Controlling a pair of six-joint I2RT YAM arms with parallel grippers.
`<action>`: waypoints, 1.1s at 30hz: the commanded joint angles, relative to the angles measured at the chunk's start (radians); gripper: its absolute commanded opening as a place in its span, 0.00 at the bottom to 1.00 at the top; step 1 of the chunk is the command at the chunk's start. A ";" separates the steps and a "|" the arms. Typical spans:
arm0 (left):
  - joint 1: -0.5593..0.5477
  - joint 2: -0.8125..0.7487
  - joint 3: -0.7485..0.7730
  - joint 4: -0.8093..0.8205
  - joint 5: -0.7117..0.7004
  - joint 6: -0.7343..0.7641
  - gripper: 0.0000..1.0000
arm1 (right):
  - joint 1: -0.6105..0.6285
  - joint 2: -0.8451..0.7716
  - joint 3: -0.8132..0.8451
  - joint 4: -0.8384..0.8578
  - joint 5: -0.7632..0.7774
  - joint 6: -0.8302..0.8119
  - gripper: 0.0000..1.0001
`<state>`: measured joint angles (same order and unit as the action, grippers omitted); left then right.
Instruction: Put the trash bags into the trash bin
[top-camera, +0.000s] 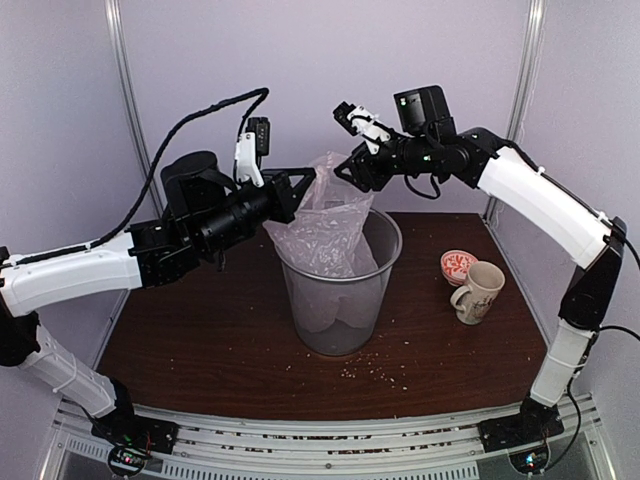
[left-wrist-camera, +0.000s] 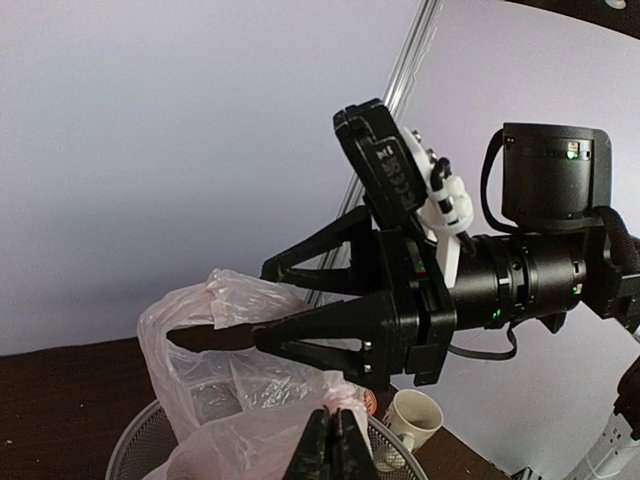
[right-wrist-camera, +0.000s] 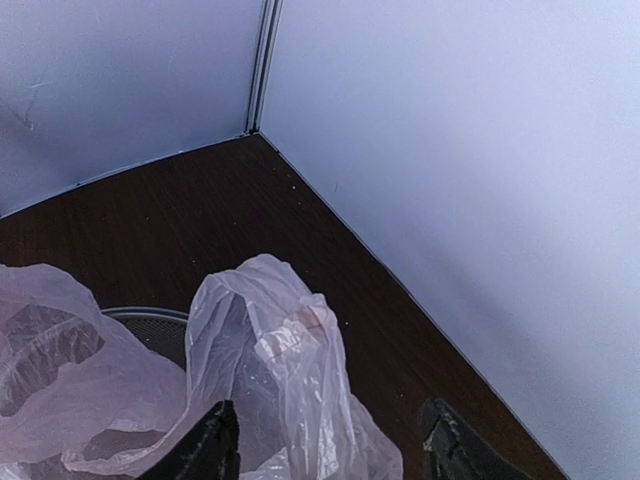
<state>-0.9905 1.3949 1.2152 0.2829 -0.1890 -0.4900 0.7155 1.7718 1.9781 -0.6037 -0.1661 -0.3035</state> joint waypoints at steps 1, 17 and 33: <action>-0.005 -0.024 -0.001 0.015 -0.037 0.003 0.00 | -0.009 0.037 0.050 0.020 0.051 0.005 0.50; -0.003 -0.121 -0.004 -0.204 -0.379 0.024 0.00 | -0.140 -0.112 -0.107 0.048 -0.100 0.132 0.00; 0.013 -0.292 -0.141 -0.490 -0.435 -0.128 0.00 | -0.148 -0.459 -0.585 0.132 -0.209 0.276 0.00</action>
<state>-0.9825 1.1172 1.1042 -0.1127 -0.6704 -0.5797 0.5709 1.3849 1.4803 -0.5220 -0.3595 -0.0727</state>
